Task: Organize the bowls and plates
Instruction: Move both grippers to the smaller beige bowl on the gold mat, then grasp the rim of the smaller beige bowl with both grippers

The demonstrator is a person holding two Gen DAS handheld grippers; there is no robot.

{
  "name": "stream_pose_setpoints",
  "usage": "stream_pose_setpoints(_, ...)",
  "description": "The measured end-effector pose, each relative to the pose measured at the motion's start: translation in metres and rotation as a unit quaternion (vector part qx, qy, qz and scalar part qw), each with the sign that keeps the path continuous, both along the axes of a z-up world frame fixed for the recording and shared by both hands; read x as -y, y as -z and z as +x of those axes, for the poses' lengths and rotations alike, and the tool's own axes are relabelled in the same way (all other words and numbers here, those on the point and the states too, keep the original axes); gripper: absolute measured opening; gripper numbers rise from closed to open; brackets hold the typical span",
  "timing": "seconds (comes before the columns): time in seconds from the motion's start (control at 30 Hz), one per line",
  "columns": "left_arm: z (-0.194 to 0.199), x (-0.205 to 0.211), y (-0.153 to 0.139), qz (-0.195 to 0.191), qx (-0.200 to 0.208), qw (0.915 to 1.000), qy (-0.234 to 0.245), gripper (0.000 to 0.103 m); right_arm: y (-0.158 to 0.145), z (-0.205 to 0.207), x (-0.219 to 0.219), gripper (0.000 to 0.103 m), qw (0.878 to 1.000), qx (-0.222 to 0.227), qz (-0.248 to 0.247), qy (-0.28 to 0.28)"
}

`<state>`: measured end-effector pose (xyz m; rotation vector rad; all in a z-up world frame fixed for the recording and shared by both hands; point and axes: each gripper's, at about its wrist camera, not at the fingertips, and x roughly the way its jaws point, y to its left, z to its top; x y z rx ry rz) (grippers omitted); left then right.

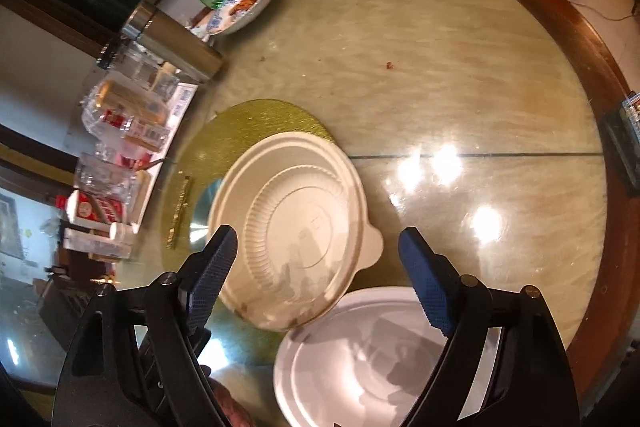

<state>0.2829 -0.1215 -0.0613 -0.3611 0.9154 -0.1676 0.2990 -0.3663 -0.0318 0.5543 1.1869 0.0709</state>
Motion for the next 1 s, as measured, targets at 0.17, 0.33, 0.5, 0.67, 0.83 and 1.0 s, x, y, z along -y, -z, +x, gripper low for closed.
stream_pose_setpoints(0.17,0.003,0.004,0.006,0.002,-0.001,0.9999,0.016,0.084,0.01,0.006,0.001,0.077,1.0,-0.017,-0.013,0.002)
stream_pose_setpoints(0.33,0.007,0.009,0.011,0.015,-0.005,0.9991,0.039,0.042,0.02,0.009,-0.002,0.053,0.999,-0.035,-0.031,-0.001)
stream_pose_setpoints(0.5,0.012,0.007,0.022,0.024,-0.027,0.9984,0.044,0.02,0.026,0.009,-0.01,0.027,0.997,-0.042,-0.058,-0.01)
stream_pose_setpoints(0.67,0.01,0.003,0.019,0.029,-0.02,0.9987,0.037,0.013,0.022,0.005,-0.016,0.016,0.996,-0.03,-0.077,-0.014)
stream_pose_setpoints(0.83,0.005,0.002,0.014,0.045,-0.008,0.9984,0.033,0.013,0.019,0.003,-0.019,0.015,0.996,-0.023,-0.085,-0.017)
stream_pose_setpoints(1.0,0.002,0.0,0.007,0.058,0.005,0.998,0.023,0.013,0.013,0.002,-0.02,0.011,0.997,-0.007,-0.08,-0.014)
